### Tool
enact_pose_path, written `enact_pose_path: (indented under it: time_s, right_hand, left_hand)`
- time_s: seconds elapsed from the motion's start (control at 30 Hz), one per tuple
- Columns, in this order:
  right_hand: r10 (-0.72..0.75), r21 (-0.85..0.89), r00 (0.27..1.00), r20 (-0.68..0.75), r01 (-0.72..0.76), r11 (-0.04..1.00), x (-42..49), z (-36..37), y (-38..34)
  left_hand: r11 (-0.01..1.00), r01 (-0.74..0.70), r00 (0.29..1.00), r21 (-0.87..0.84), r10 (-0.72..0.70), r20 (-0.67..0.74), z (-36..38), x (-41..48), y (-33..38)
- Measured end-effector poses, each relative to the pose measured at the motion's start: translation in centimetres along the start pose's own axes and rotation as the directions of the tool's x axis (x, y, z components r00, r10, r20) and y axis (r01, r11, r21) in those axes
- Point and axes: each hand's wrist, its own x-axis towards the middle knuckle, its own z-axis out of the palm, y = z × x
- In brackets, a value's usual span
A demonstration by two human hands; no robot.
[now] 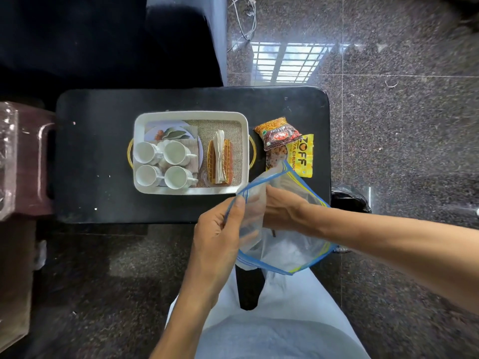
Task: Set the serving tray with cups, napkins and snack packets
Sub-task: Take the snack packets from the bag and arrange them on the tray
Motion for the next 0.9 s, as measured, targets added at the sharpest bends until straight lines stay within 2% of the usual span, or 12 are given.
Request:
enact_pose_path:
  time_s: [0.07,0.2,0.4,0.5,0.57,0.63,0.77,0.83,0.9]
  right_hand:
    - [0.029,0.055,0.999,-0.029,-0.027,0.998,-0.4,-1.2,0.4]
    - [0.116,0.177,0.993,0.003,-0.114,0.977,-2.0,-4.9,0.9]
    - [0.146,0.25,0.983,-0.112,-0.114,0.961,-5.7,-9.3,1.1]
    - [0.196,0.386,0.965,-0.175,-0.116,0.915,-8.8,-10.8,1.9]
    - [0.238,0.52,0.947,-0.214,-0.096,0.849,-10.9,-11.9,3.1]
    - [0.347,0.674,0.901,-0.26,-0.088,0.733,-12.9,-12.3,4.1]
    - [0.655,0.933,0.717,-0.24,-0.015,0.359,-16.8,-11.2,5.7]
    - [0.76,0.985,0.627,-0.173,0.108,0.135,-18.0,-9.9,6.4]
    - [0.799,0.96,0.594,-0.092,0.266,-0.088,-18.6,-8.2,6.9]
  left_hand:
    - [0.998,-0.051,0.998,0.047,0.053,-0.046,0.1,0.1,-0.4]
    - [0.988,-0.113,0.988,0.108,0.123,-0.091,0.2,0.1,-0.7]
    - [0.999,-0.029,0.996,0.029,0.031,-0.087,-1.0,0.6,-0.2]
    - [1.0,0.018,0.999,-0.012,-0.018,-0.035,-1.8,0.8,0.1]
    - [0.998,0.039,0.999,-0.043,-0.04,-0.024,-2.3,0.9,0.4]
    - [0.997,0.057,0.998,-0.056,-0.058,-0.015,-2.6,0.9,0.7]
    - [0.992,0.09,0.995,-0.09,-0.093,-0.031,-2.8,0.8,0.7]
    - [0.99,0.096,0.994,-0.107,-0.101,-0.045,-2.7,0.6,0.3]
    - [0.985,0.11,0.992,-0.131,-0.117,-0.05,-2.6,0.2,-0.3]
